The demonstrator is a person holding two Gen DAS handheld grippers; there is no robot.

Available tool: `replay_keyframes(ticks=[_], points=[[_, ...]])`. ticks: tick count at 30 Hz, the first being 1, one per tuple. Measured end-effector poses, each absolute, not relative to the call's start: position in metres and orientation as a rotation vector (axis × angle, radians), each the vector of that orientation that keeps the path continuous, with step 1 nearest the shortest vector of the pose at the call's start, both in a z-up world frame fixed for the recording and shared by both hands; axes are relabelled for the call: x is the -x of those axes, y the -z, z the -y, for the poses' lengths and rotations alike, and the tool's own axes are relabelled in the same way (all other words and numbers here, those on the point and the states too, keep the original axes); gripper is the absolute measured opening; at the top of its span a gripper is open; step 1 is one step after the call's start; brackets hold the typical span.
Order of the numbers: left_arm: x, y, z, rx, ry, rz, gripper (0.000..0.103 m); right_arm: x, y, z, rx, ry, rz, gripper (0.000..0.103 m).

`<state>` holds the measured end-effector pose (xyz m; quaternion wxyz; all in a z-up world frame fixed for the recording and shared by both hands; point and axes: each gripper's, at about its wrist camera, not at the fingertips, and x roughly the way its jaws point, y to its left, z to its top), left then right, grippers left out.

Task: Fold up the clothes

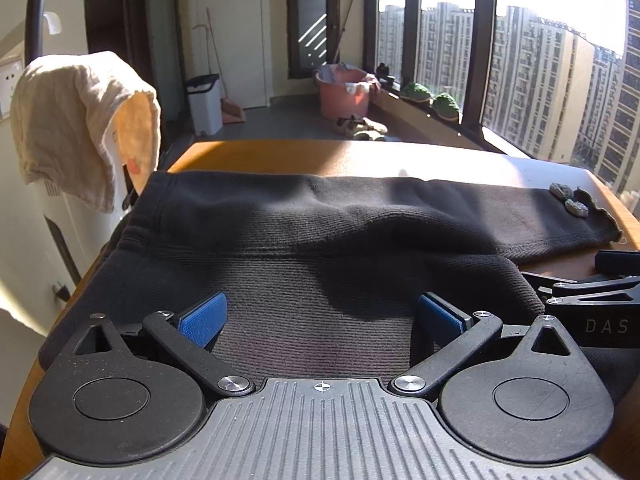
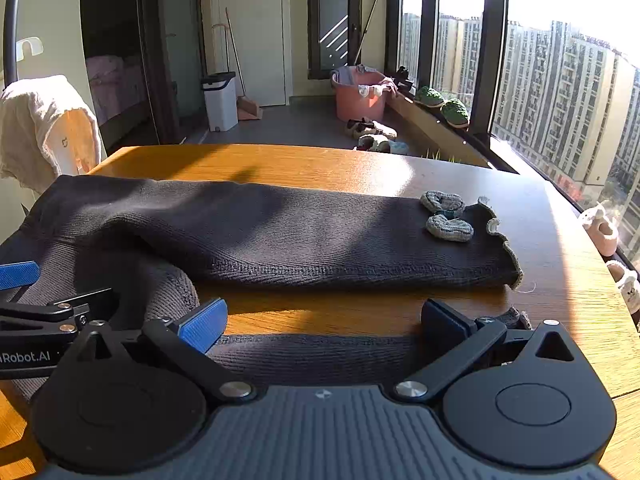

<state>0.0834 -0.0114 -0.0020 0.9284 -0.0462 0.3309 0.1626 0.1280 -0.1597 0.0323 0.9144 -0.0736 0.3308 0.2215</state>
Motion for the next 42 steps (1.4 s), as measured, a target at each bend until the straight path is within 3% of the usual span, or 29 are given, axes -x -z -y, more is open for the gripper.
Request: replay_keyframes(ticks=[14,30,42], points=[[-0.089,0.003,0.014,0.096,-0.337,-0.675,0.103,-0.136,-0.033,0.151,0.152,-0.457,-0.680,0.103],[-0.187,0.008,-0.005,0.103,-0.356,-0.671,0.103,-0.248,-0.031,0.125,0.158,-0.472,-0.680,0.103],[-0.198,0.010,-0.009,0.106,-0.355,-0.671,0.103,-0.256,-0.030,0.122,0.158,-0.469,-0.679,0.103]])
